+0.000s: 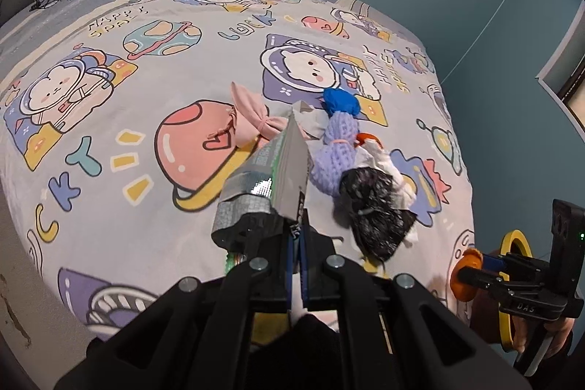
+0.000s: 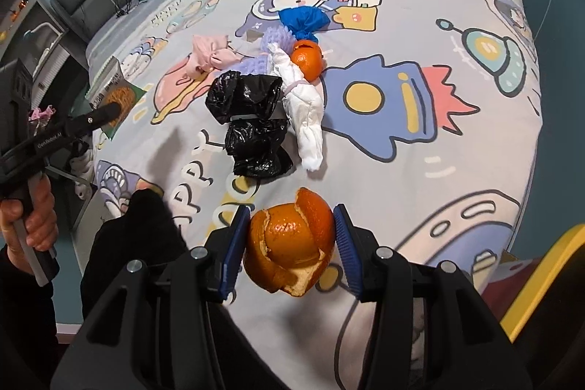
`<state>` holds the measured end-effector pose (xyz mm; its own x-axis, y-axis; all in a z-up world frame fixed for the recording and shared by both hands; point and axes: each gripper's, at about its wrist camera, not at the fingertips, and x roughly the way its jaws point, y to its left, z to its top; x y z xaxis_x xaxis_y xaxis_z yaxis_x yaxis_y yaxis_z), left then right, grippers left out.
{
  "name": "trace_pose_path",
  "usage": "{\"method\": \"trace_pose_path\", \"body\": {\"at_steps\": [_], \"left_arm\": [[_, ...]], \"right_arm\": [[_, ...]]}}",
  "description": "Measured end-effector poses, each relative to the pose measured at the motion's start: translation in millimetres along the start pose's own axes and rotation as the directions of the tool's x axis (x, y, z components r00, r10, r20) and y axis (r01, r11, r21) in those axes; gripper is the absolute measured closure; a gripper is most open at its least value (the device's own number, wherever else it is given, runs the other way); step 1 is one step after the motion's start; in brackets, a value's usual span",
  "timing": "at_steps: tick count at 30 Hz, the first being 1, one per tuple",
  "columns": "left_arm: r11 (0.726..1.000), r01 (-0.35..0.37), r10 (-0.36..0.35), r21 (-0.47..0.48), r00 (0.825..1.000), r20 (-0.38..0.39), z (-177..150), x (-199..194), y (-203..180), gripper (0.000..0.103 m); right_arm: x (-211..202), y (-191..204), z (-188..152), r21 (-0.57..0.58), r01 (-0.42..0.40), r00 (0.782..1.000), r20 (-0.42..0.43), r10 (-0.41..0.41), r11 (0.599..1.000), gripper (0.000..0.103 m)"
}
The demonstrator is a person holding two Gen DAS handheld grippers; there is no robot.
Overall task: Collect trash
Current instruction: 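Carry the foil packet and orange peel over the yellow-rimmed bin with both tools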
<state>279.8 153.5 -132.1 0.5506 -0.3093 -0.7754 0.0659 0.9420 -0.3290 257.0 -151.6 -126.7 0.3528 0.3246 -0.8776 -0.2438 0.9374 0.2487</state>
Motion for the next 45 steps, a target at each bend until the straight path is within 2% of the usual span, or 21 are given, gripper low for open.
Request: {"method": "trace_pose_path", "body": {"at_steps": [4,10,25,37,45], "left_arm": [[1.0,0.018,-0.018,-0.006,1.0,-0.013,-12,-4,-14,0.101],[0.998,0.058,-0.056,0.034,0.997,-0.053,-33,-1,-47,0.1],[0.977,0.155,-0.143,0.143,0.985,-0.095,-50,-3,-128,0.1],[0.933,0.259,-0.23,0.25,0.963,-0.141,-62,-8,-215,0.101],[0.904,0.328,-0.283,0.273,0.94,-0.193,-77,-10,-249,0.101]], "right_arm": [[-12,-5,-7,0.004,-0.008,1.0,0.005,0.008,1.0,0.059],[-31,-19,-21,0.025,-0.014,1.0,0.005,0.014,1.0,0.059],[-99,-77,-50,0.158,0.027,0.994,0.098,-0.043,0.987,0.059],[-147,-131,-71,0.286,0.037,0.978,0.187,-0.094,0.957,0.058],[-166,-166,-88,0.367,0.032,0.963,0.236,-0.126,0.93,0.058]]}}
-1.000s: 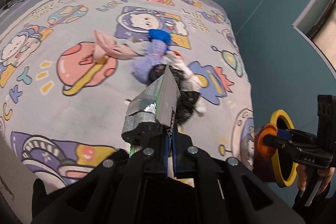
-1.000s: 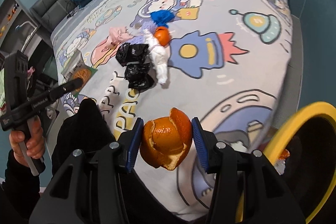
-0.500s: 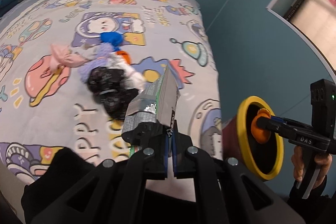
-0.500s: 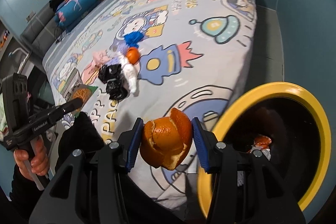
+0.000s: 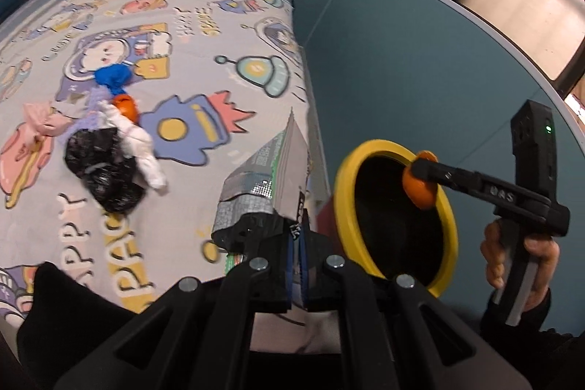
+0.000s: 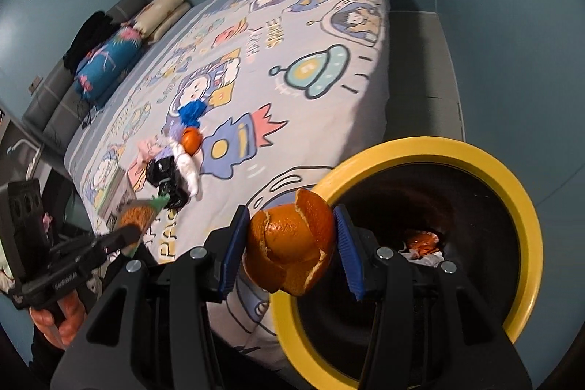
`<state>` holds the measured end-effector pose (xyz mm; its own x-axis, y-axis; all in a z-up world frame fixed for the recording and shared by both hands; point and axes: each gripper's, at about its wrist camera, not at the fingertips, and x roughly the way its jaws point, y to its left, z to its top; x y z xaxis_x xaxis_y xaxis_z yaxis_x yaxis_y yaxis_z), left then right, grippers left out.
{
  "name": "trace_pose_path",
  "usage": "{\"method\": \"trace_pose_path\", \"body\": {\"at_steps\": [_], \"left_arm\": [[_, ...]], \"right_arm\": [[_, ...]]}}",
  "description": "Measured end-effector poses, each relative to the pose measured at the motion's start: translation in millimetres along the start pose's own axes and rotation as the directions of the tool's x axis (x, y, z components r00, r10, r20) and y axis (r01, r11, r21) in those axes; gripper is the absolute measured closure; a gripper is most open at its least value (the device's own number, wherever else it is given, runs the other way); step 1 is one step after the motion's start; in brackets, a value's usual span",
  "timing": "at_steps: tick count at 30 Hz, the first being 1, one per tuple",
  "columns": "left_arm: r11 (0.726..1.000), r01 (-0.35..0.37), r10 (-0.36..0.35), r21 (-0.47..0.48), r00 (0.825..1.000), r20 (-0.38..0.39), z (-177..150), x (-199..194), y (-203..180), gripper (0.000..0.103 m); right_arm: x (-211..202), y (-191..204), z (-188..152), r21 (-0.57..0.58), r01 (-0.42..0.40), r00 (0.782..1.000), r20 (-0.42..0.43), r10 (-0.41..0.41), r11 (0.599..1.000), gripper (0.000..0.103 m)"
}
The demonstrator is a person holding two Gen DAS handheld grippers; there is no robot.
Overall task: Collect trash
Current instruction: 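Carry the foil packet and orange peel over the yellow-rimmed bin with both tools, then open both tools to drop the packet and peel into the bin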
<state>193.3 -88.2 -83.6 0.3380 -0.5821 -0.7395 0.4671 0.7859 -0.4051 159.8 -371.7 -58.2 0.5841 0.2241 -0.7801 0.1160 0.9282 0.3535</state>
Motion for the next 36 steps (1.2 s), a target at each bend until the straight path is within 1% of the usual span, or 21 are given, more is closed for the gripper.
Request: {"method": "trace_pose_path", "body": {"at_steps": [3,8,13,16,22,25,28,33,36], "left_arm": [[1.0,0.006,-0.006,0.028,1.0,-0.013,-1,6,-14,0.101],[0.997,0.041,-0.037,0.059,0.997,-0.062,-2,21,-37,0.101],[0.991,0.061,-0.049,0.122,0.994,-0.102,-6,34,-64,0.101],[0.988,0.072,-0.056,0.14,0.991,-0.118,-5,42,-76,0.101],[0.985,0.081,-0.059,0.15,0.987,-0.148,-4,60,-93,0.1],[0.984,0.102,-0.079,0.147,0.984,-0.16,-4,69,-99,0.1],[0.981,0.103,-0.074,0.164,0.982,-0.172,-7,76,-107,0.1],[0.98,0.126,-0.093,0.152,0.974,-0.207,-11,94,-113,0.1],[0.978,0.139,-0.102,0.156,0.969,-0.224,-17,102,-118,0.1]], "right_arm": [[-5,-10,1,0.022,0.002,1.0,0.022,-0.003,1.0,0.058],[-14,-31,2,0.072,0.003,0.998,0.055,-0.007,0.997,0.058],[-24,-53,1,0.115,0.017,0.996,0.08,-0.027,0.993,0.058],[-27,-62,-1,0.133,0.039,0.994,0.098,-0.052,0.99,0.058],[-25,-77,-5,0.163,0.037,0.994,0.098,-0.054,0.986,0.058],[-23,-83,-6,0.183,0.026,0.994,0.1,-0.045,0.983,0.057],[-21,-89,-7,0.198,0.025,0.994,0.1,-0.045,0.98,0.057],[-17,-98,-11,0.216,0.02,0.995,0.096,-0.042,0.976,0.057],[-15,-103,-12,0.221,0.043,0.993,0.094,-0.065,0.974,0.057]]}}
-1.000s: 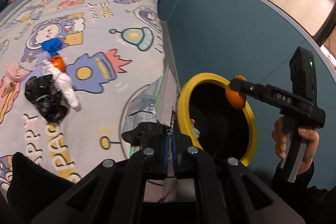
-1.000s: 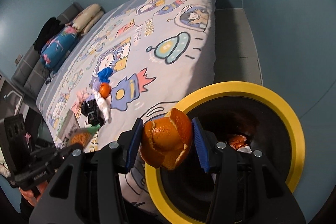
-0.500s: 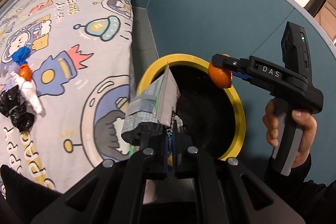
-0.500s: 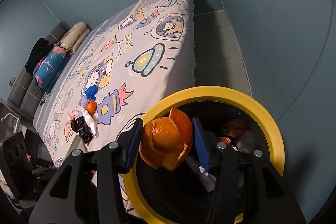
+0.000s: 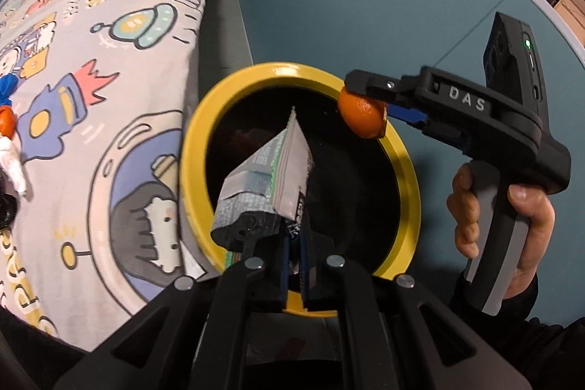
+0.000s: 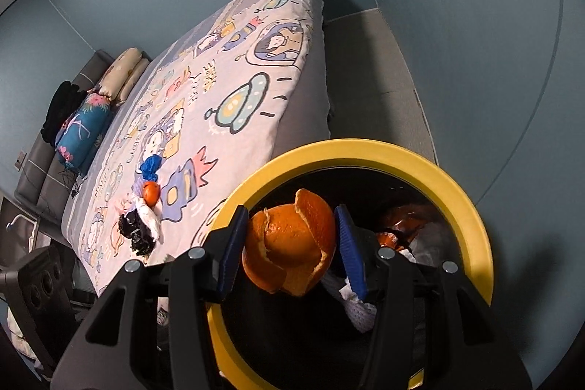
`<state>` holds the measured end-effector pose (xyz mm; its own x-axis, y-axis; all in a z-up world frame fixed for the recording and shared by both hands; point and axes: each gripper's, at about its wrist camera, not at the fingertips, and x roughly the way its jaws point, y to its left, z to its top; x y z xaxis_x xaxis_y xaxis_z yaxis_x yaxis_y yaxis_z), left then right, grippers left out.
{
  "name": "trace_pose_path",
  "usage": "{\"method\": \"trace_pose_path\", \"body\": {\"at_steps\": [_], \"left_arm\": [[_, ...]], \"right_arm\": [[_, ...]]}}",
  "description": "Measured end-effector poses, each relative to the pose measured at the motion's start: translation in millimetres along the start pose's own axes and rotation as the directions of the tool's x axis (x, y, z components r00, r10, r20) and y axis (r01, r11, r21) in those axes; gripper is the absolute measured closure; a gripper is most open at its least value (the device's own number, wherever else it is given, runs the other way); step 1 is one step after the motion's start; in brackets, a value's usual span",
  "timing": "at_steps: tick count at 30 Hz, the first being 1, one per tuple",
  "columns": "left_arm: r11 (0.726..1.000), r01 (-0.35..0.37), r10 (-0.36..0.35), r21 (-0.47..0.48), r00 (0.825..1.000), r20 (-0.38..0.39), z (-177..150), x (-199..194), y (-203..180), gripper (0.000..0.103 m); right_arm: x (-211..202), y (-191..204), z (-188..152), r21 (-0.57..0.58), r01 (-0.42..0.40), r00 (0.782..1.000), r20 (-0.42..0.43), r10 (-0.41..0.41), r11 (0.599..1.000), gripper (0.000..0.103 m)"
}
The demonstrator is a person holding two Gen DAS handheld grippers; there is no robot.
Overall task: Collect trash
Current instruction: 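Open both tools to drop the packet and peel into the bin, then move both tools back over the trash pile on the bed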
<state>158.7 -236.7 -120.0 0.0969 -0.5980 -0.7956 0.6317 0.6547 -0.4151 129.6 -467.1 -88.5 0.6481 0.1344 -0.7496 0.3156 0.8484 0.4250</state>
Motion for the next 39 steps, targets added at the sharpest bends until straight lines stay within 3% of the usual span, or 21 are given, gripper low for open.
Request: {"method": "trace_pose_path", "body": {"at_steps": [4,6,8,13,21,28,39], "left_arm": [[1.0,0.006,-0.005,0.018,1.0,-0.006,-3,9,-7,0.1],[1.0,0.012,-0.012,0.019,1.0,-0.01,-5,10,-8,0.093],[1.0,0.016,-0.016,0.004,1.0,-0.005,-7,8,-6,0.069],[1.0,0.02,-0.02,-0.019,1.0,0.019,-10,-3,-2,0.052],[0.999,-0.02,0.022,-0.031,0.997,0.07,-7,-26,12,0.046],[0.995,-0.073,0.082,-0.071,0.988,0.132,2,-60,39,0.04],[0.961,-0.197,0.237,-0.194,0.949,0.21,9,-119,116,0.033]], "right_arm": [[2,-7,2,0.009,0.024,1.0,0.003,-0.024,1.0,0.056],[4,-11,3,0.016,0.026,1.0,0.0,-0.026,1.0,0.055],[4,-15,3,0.025,0.029,1.0,0.004,-0.029,0.999,0.054],[2,-20,5,0.047,0.021,1.0,0.016,-0.022,0.999,0.052],[-2,-17,7,0.047,-0.002,1.0,0.021,0.001,0.999,0.047],[-4,10,11,-0.02,-0.038,0.999,0.008,0.038,0.999,0.043],[14,94,20,-0.184,-0.094,0.996,-0.032,0.089,0.978,0.041]]}}
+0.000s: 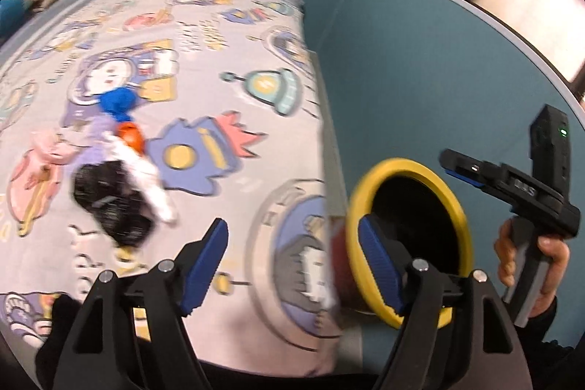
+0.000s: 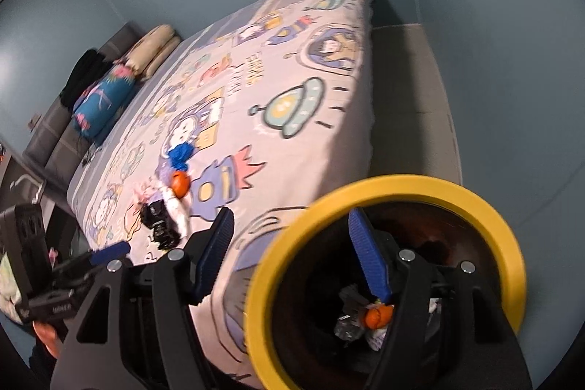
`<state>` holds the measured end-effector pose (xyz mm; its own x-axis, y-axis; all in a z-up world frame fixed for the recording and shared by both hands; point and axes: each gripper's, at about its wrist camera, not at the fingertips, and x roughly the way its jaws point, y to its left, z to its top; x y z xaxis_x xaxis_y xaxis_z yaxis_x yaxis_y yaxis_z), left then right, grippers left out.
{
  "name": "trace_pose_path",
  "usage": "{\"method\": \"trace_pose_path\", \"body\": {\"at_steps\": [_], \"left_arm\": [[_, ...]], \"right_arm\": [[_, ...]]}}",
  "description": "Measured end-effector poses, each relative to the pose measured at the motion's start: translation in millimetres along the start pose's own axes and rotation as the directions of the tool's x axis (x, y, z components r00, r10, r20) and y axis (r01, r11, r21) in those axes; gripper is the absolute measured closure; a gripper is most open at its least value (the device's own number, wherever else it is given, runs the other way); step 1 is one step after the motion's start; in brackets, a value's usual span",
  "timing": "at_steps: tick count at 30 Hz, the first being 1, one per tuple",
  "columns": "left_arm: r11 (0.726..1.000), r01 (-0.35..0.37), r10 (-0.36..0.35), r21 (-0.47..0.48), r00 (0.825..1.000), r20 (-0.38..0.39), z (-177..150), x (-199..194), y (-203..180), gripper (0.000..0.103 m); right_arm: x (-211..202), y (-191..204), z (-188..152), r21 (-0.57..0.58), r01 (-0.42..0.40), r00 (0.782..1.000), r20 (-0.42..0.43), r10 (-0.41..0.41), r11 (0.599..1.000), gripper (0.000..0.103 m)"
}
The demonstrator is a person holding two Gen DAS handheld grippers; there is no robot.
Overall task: Collect trash
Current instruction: 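Move both tools back over the trash pile on the bed, then grasp the pink cloth bow with the left tool while the right grasps the black bag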
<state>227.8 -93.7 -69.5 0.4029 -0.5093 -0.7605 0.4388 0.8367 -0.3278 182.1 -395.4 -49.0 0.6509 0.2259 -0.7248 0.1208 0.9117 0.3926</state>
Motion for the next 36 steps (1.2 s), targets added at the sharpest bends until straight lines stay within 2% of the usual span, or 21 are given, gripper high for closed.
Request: {"method": "trace_pose_path", "body": {"at_steps": [8,10,17,24,30,36], "left_arm": [[0.987,-0.116,0.121,-0.109,0.992,0.04,14,-17,89,0.031],[0.978,-0.155,0.162,-0.141,0.986,0.038,18,-19,117,0.031],[0.941,-0.219,0.227,-0.257,0.974,0.002,23,-18,194,0.029],[0.898,-0.273,0.276,-0.344,0.96,-0.043,28,-5,256,0.029],[0.865,-0.297,0.288,-0.404,0.954,-0.083,27,6,300,0.029],[0.84,-0.313,0.295,-0.443,0.949,-0.11,35,19,333,0.029]], "right_arm": [[47,72,13,-0.124,-0.049,0.997,-0.07,0.041,0.991,0.04],[61,88,14,-0.15,-0.058,0.995,-0.092,0.044,0.987,0.04],[119,140,12,-0.235,-0.085,0.98,-0.198,0.038,0.968,0.04],[175,186,3,-0.322,-0.112,0.956,-0.294,0.013,0.94,0.04],[219,212,-7,-0.373,-0.13,0.931,-0.366,-0.017,0.919,0.041],[228,250,-26,-0.461,-0.177,0.925,-0.38,-0.013,0.87,0.041]]}}
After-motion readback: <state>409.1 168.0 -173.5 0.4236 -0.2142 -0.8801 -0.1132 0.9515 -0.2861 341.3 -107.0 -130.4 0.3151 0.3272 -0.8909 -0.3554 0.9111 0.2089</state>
